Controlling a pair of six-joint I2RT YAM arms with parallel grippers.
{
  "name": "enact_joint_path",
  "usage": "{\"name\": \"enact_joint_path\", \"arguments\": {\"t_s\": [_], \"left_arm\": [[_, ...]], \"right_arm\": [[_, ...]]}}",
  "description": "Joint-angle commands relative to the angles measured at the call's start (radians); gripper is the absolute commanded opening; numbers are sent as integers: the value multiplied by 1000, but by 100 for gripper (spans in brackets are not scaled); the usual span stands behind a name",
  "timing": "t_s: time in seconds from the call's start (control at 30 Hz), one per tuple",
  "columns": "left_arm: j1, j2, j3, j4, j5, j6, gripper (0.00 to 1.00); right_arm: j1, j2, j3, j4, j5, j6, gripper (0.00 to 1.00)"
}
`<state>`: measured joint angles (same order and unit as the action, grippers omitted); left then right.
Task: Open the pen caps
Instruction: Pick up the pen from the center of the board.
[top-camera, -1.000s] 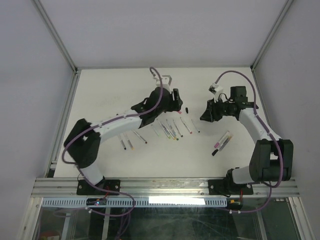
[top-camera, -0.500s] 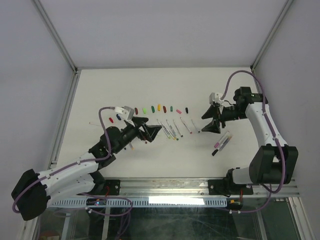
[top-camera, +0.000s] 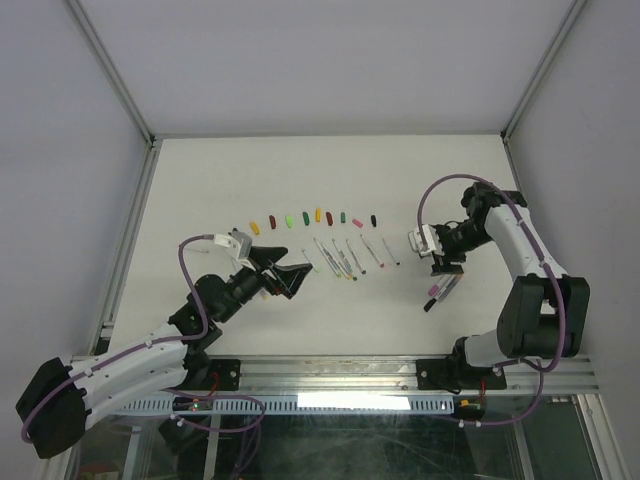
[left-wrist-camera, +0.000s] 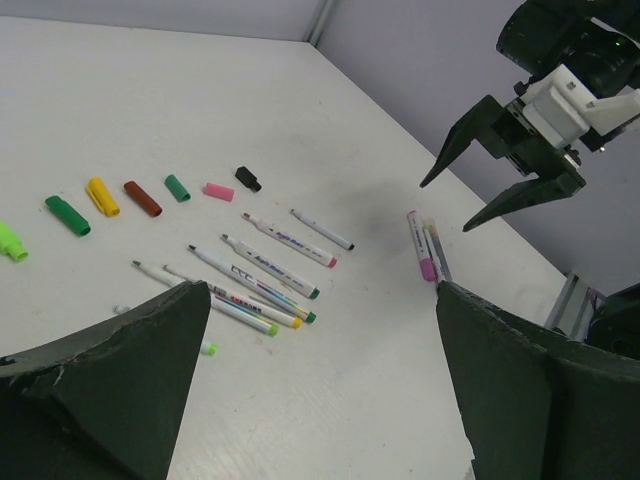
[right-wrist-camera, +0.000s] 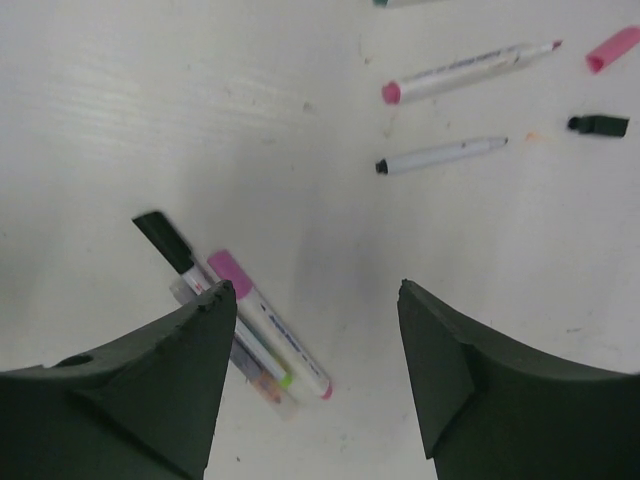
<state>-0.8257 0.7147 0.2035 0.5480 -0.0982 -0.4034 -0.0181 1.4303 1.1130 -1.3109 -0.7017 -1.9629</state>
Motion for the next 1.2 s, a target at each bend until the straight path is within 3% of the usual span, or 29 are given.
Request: {"name": "enact_joint_path", "arguments": {"t_s": [0.0,0.37,1.17], "left_arm": [[-6,10,-7,62,-5,-10,99],[-6,-4,-22,58,-19,-19,99],[-6,-11,-35,58,-73,-45,99]], "right_arm": [[-9,11,-26,134,226,-61,67],[-9,134,-58,218,320,-115,55],[-3,179,-140,270,360,-145,47]]}}
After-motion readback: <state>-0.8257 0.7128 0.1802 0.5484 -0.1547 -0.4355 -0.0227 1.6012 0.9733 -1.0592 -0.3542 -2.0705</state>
